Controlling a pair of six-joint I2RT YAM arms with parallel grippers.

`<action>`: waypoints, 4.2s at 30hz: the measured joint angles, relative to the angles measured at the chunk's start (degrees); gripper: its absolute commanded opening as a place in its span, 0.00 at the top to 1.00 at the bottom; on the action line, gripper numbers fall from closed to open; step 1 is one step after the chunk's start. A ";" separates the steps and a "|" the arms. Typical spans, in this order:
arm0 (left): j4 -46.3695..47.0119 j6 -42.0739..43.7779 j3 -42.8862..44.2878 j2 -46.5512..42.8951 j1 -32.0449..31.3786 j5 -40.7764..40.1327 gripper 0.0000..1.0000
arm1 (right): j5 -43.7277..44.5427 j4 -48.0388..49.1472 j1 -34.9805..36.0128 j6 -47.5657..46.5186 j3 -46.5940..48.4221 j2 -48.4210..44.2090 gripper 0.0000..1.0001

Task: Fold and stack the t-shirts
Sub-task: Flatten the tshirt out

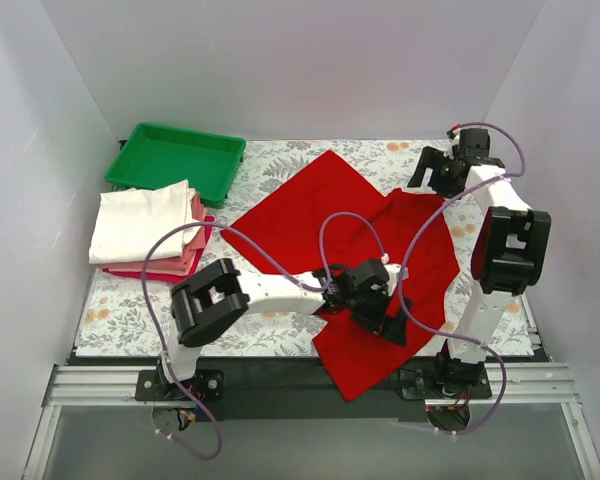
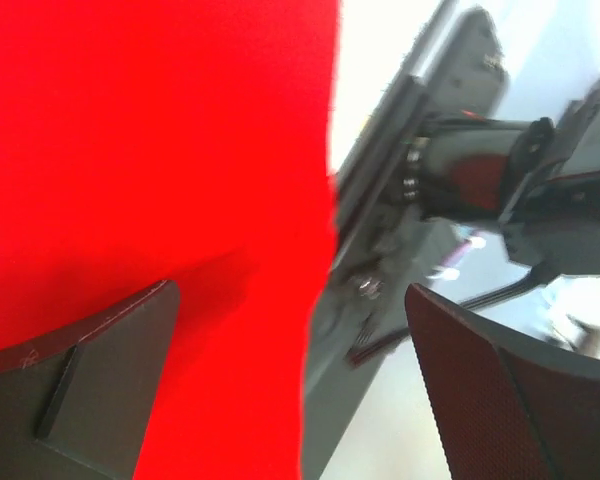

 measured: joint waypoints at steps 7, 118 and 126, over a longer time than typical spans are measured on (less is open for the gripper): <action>-6.12 2.73 -9.62 -21.33 6.38 -15.10 0.02 | 2.05 0.63 0.46 2.34 -14.01 -19.56 0.02; -7.48 -11.21 -27.78 -34.40 42.93 -21.70 0.02 | 1.31 -1.55 -16.41 13.92 -62.47 -67.80 0.02; -17.68 -20.28 -40.02 -50.36 32.68 -23.50 0.05 | 3.13 -2.73 -17.59 16.96 -62.42 -69.48 0.02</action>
